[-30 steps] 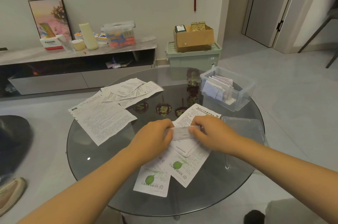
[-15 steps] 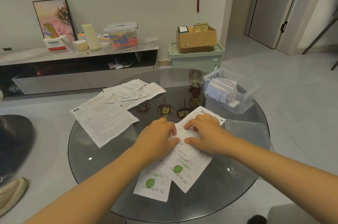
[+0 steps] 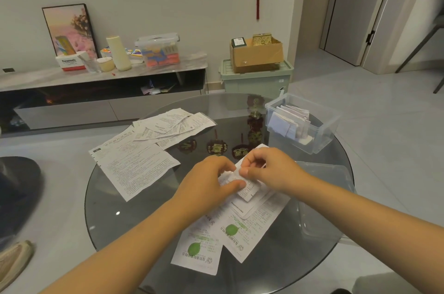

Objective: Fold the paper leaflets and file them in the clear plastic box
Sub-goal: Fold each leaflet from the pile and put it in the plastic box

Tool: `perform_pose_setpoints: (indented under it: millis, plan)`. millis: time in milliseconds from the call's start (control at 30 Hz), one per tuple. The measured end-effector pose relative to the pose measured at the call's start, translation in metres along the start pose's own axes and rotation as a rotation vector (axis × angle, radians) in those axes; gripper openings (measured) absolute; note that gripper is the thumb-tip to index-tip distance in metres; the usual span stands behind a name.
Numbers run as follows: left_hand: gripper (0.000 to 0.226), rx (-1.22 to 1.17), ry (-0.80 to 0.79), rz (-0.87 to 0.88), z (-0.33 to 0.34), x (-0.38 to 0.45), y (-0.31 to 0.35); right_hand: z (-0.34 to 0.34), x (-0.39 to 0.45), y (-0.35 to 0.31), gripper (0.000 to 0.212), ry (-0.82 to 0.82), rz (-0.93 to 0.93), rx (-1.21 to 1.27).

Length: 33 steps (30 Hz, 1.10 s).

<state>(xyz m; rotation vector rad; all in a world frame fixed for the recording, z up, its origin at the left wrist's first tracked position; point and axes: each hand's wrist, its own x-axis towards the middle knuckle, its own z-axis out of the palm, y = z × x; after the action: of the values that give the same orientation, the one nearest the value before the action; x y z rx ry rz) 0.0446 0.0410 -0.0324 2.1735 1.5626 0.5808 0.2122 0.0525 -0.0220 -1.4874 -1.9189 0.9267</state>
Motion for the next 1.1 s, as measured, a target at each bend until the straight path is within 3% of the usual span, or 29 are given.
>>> perform_pose_setpoints:
  millis: [167, 333, 467, 600, 867, 1100]
  plan:
    - [0.007, -0.244, 0.06, -0.068, 0.0, 0.004, 0.007, -0.002, 0.002, 0.005, 0.012, 0.13, -0.098, -0.034]
    - [0.011, -0.531, 0.049, -0.178, -0.002, 0.009, 0.009, -0.006, 0.002, 0.008, 0.028, 0.031, -0.035, -0.001]
    - [0.014, -0.76, 0.009, -0.297, -0.001, 0.011, 0.016, -0.01, 0.003, 0.008, 0.009, 0.057, 0.002, -0.057]
    - [0.013, -0.806, -0.022, -0.307, 0.003, 0.013, 0.02, -0.015, 0.003, 0.007, 0.005, 0.128, 0.018, -0.027]
    - [0.011, -0.843, 0.037, -0.307, -0.006, 0.032, 0.04, -0.041, 0.01, 0.002, 0.01, 0.088, 0.055, 0.101]
    - [0.016, -0.664, 0.185, -0.231, -0.002, 0.063, 0.052, -0.065, 0.023, 0.002, 0.009, 0.13, 0.069, 0.12]
